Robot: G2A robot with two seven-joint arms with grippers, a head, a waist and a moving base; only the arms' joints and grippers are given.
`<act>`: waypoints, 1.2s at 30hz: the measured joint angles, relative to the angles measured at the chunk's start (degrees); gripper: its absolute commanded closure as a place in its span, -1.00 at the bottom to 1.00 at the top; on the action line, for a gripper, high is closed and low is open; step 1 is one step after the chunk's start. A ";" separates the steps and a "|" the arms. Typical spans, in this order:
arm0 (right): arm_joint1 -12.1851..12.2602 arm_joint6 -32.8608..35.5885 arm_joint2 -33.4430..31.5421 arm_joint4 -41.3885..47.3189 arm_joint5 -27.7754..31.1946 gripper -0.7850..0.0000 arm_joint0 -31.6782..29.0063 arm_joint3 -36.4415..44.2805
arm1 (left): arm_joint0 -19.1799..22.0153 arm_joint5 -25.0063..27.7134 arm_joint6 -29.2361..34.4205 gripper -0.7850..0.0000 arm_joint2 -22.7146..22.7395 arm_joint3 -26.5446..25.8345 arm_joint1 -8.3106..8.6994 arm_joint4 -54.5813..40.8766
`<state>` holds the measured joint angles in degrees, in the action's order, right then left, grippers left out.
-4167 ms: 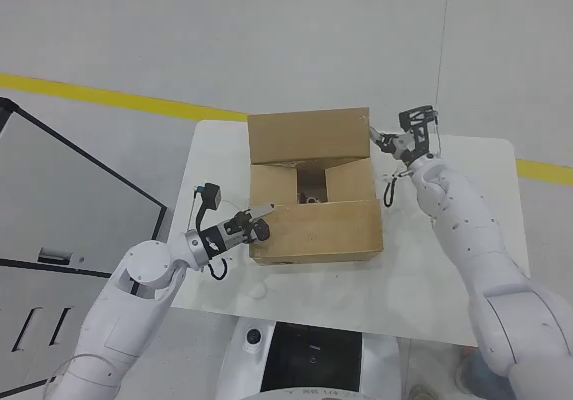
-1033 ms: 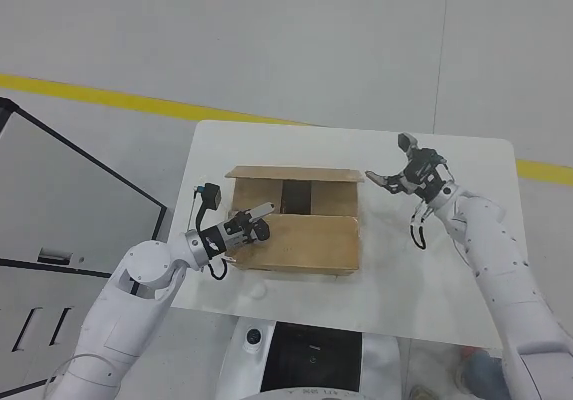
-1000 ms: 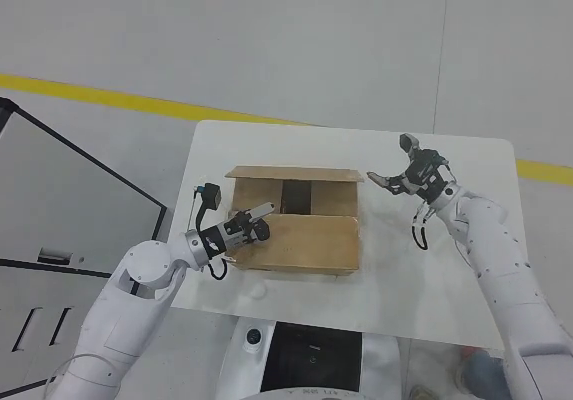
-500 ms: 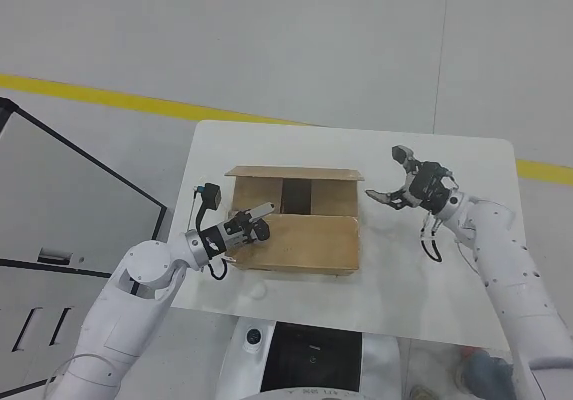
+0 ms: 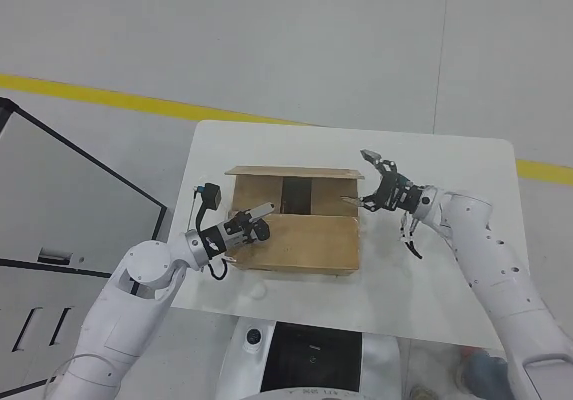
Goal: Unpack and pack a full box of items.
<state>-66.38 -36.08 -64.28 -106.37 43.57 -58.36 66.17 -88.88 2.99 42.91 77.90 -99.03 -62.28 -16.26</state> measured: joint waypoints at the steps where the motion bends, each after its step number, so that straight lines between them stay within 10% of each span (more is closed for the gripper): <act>1: 0.00 -0.31 0.41 -0.37 0.17 0.15 0.29 -0.12 | 0.00 0.00 0.00 -1.00 0.00 0.00 0.00 0.00; 4: 0.07 -1.54 1.53 -1.75 0.64 1.00 1.24 -0.68 | 0.00 0.00 0.00 -1.00 0.00 0.00 0.00 0.00; 36: 10.55 -21.59 -1.86 -19.25 3.04 1.00 1.05 0.79 | 0.00 0.00 0.00 -1.00 0.00 0.00 0.00 0.00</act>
<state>-55.83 -57.67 -66.14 -125.63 46.62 -57.31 66.95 -88.88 2.99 42.91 77.90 -99.03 -62.28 -16.26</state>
